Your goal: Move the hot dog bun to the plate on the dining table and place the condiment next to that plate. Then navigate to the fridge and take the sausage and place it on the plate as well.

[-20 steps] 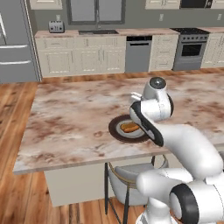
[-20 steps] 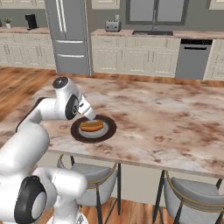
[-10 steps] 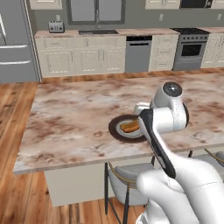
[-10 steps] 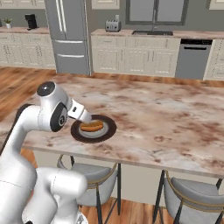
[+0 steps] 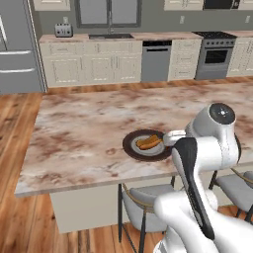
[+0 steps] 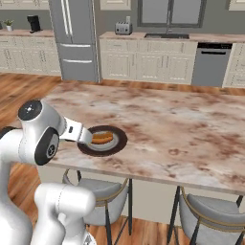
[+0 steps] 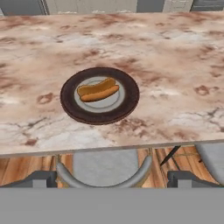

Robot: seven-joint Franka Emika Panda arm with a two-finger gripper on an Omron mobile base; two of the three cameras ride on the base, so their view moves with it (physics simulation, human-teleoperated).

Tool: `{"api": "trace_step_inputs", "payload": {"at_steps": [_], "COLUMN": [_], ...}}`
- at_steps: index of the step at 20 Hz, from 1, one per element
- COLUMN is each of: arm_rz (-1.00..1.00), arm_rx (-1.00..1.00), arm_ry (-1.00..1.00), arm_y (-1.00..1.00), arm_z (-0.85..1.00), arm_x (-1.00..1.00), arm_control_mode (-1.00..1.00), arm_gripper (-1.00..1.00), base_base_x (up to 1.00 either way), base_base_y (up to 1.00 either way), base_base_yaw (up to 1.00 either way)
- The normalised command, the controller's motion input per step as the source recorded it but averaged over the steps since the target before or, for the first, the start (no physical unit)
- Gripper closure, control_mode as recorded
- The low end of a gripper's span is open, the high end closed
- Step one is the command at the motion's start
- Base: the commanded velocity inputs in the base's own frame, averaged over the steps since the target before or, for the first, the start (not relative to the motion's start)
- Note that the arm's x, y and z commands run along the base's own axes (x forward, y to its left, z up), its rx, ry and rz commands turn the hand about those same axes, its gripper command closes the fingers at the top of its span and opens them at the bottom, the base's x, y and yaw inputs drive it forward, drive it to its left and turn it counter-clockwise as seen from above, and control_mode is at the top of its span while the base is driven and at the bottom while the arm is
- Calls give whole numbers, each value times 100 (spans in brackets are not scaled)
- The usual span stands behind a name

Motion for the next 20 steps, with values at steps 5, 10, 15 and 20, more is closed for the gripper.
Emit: {"api": "trace_step_inputs", "payload": {"at_steps": [5,10,15,20], "arm_rz": [8,0,0,-1], "arm_rx": [0,-1,-1,0], "arm_ry": [0,0,0,-1], "arm_y": [-8,2,1,0], "arm_z": [11,1,0,0], "arm_x": [-73,-20,-2,-6], "arm_control_mode": [-100,-100,-100,100], "arm_gripper": [-100,-100,-100,-100], "base_base_x": [0,0,0,-36], "base_base_y": [0,0,0,0], "base_base_yaw": [0,0,0,-31]}}
